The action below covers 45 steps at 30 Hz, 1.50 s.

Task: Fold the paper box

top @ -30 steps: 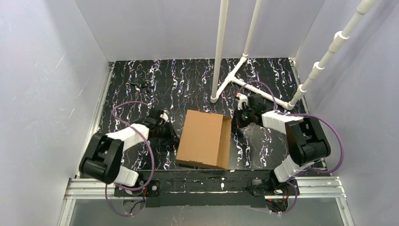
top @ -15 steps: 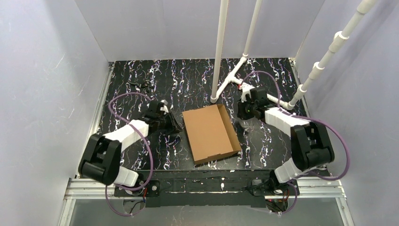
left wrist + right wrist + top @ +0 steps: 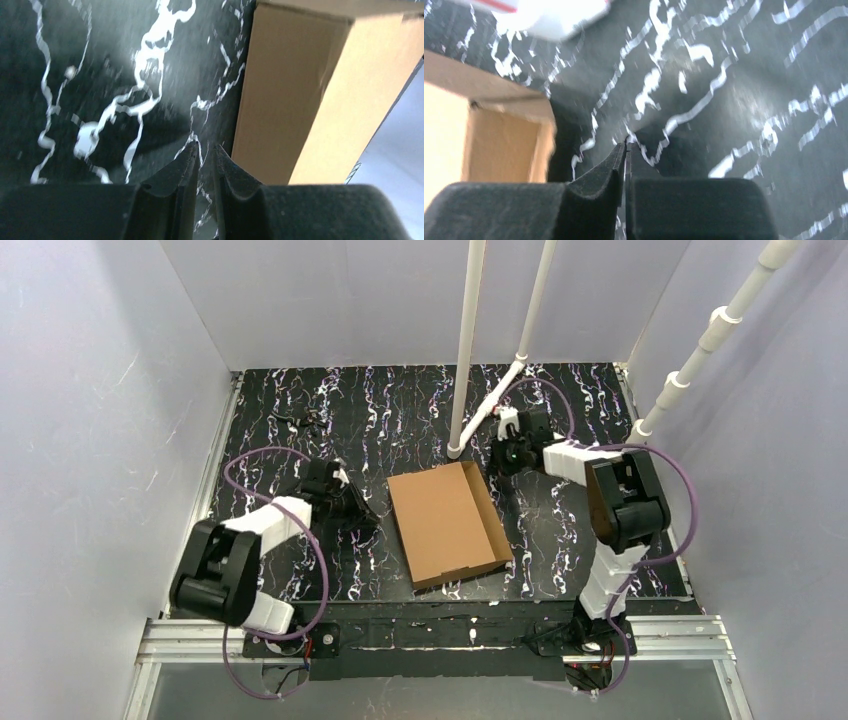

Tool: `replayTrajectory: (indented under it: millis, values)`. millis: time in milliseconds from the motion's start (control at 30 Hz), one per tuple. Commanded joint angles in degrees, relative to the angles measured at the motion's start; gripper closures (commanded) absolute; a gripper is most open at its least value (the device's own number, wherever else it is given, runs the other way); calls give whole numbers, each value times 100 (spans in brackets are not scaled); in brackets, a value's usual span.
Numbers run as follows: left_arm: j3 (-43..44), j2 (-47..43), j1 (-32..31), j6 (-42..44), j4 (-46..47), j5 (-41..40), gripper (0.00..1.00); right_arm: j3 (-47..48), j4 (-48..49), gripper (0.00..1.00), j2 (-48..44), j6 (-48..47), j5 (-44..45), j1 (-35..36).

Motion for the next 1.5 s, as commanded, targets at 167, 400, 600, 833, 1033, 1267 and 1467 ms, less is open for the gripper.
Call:
replayTrajectory:
  millis: [167,400,600,833,1033,1267,1467]
  values:
    - [1603,1841,-801,-34,512,273,86,327,64,87,166,-325,112,1314]
    - [1652,1734,-936,9,114,-234,85,-3,129,83,-281,-588,1370,1191]
    - [660,187,-358,70,-175,-677,70,-403,-360,74,-1212,-761,1258,256]
    - [-1276,-1939,-51,-904,997,521,28,-1658,-1127,59,-3036,-1985,392,-25]
    - [-2409,-3447,36,-1548,1452,813,3,-1837,-2381,56,-3954,-3198,-145,-606]
    - [-1898,-3695,-130,-1072,-123,847,22,-1695,-2408,76,-3597,-2593,-988,-874]
    - [-1825,-3579,-948,-996,-564,197,39,-1224,-3021,92,-3089,-3230,-1474,-877]
